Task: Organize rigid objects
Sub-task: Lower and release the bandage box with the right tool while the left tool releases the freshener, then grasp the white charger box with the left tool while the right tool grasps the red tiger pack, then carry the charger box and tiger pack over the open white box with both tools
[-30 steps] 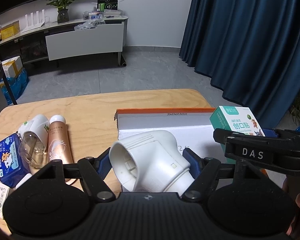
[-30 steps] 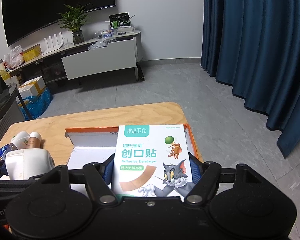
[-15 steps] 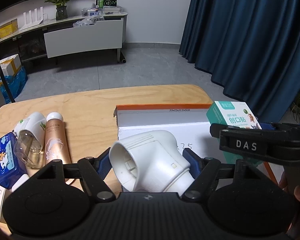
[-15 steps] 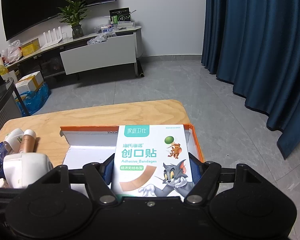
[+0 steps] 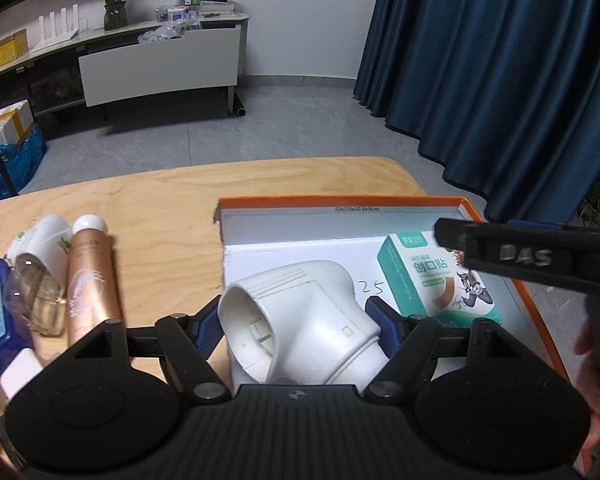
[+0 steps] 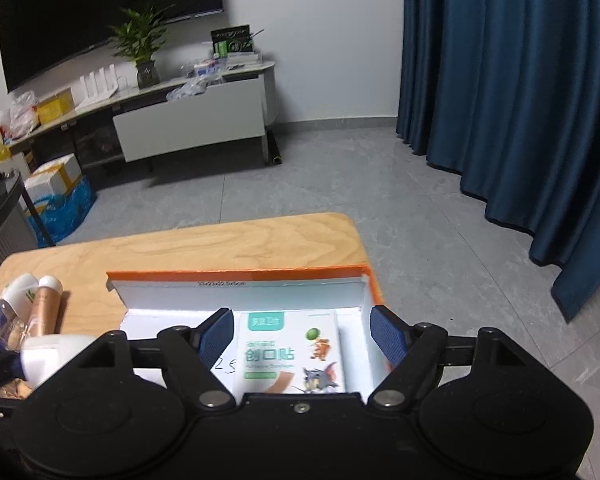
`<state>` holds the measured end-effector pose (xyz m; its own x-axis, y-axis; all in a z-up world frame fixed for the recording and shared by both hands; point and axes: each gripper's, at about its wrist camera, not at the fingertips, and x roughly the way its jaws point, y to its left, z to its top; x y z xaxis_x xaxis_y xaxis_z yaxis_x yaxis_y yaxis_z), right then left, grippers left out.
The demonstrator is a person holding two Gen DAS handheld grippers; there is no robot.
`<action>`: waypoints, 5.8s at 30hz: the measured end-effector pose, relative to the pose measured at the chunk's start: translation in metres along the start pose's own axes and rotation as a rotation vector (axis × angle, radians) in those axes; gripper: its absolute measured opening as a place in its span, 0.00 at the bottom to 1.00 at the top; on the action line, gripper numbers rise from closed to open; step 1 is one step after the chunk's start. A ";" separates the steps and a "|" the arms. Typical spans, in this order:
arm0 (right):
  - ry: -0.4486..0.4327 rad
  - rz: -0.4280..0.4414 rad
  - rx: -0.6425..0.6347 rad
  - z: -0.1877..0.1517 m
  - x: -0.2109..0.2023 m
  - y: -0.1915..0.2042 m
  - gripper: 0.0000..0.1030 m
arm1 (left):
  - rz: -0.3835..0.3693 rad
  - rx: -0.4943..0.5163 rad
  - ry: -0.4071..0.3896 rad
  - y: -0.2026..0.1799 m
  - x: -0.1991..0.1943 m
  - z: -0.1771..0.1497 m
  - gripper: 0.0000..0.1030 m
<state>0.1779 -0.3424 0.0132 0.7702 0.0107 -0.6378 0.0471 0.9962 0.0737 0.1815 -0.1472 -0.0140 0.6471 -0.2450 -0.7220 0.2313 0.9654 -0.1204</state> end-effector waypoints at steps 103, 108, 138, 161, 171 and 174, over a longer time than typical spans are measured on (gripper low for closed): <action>0.282 0.367 -0.262 -0.138 -0.066 0.276 0.99 | 0.304 -0.201 -0.010 0.206 -0.109 -0.089 0.97; 0.217 0.309 -0.332 -0.140 -0.064 0.276 0.76 | 0.269 -0.131 0.010 0.207 -0.086 -0.085 0.99; 0.075 0.283 -0.245 -0.106 -0.097 0.186 0.71 | 0.226 -0.148 -0.152 0.163 -0.139 -0.103 0.76; -0.080 0.064 0.080 -0.074 -0.117 0.022 0.71 | -0.056 0.053 -0.118 0.003 -0.095 -0.052 0.76; -0.081 0.071 0.124 -0.083 -0.115 -0.004 0.71 | -0.031 0.035 -0.124 -0.020 -0.087 -0.055 0.76; -0.074 0.083 0.132 -0.085 -0.113 -0.005 0.71 | -0.010 0.027 -0.120 -0.017 -0.087 -0.055 0.76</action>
<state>0.0363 -0.3410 0.0196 0.8195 0.0816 -0.5673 0.0607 0.9719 0.2274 0.0818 -0.1373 0.0135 0.7266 -0.2653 -0.6338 0.2567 0.9605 -0.1078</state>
